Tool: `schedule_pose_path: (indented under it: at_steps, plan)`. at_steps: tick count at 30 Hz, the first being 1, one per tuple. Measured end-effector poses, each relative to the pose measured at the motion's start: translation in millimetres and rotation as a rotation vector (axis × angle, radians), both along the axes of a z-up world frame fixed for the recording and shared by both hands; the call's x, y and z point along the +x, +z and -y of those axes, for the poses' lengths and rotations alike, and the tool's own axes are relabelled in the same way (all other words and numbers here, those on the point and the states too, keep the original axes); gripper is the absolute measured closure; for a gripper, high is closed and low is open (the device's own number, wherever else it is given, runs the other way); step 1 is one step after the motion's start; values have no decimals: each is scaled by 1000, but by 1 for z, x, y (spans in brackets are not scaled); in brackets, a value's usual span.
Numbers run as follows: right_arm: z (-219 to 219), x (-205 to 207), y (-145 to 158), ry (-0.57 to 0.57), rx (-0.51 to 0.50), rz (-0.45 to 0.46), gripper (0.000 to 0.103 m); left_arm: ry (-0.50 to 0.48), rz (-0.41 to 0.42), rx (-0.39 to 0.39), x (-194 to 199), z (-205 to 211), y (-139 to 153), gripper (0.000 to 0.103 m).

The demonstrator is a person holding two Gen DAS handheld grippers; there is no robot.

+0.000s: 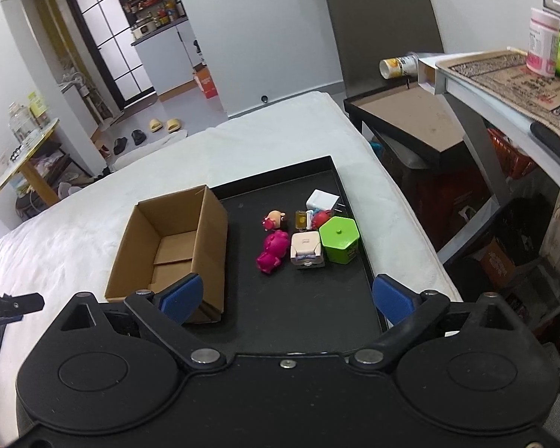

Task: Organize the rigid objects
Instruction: 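Grip the box wall with the left tool while the right tool approaches the cream cube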

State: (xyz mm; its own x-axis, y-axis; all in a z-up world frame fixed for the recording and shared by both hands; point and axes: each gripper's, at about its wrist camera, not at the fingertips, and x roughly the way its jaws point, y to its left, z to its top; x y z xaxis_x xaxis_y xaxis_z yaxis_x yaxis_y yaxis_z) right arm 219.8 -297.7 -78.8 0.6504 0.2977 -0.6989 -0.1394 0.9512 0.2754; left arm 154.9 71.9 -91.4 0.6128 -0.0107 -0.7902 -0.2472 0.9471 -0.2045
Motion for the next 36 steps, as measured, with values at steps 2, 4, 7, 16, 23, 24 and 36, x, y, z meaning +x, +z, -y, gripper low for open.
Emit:
schedule_pose_path:
  at_steps: [2,4,7,16,23,24,36]
  plan:
    - [0,7,-5,-14,2,-10,6,7,-14,-6,7,-2,-7,17]
    - [-1,13,-9,-26,6,-16,6,4,-30,-12,14,-3,-15,23]
    - [0,22,-15,-40,16,-26,9,10,-50,-32,23,-5,-25,28]
    - [0,49,-38,-52,55,-93,14,28,-94,-61,46,-12,-50,42]
    - [-10,78,-70,-53,72,-158,23,58,-126,-96,65,-20,-68,49]
    - [-11,82,-74,-56,76,-160,23,60,-132,-100,68,-20,-70,51]
    - [-33,125,-123,-46,19,-199,35,61,-181,-123,91,-22,-93,60]
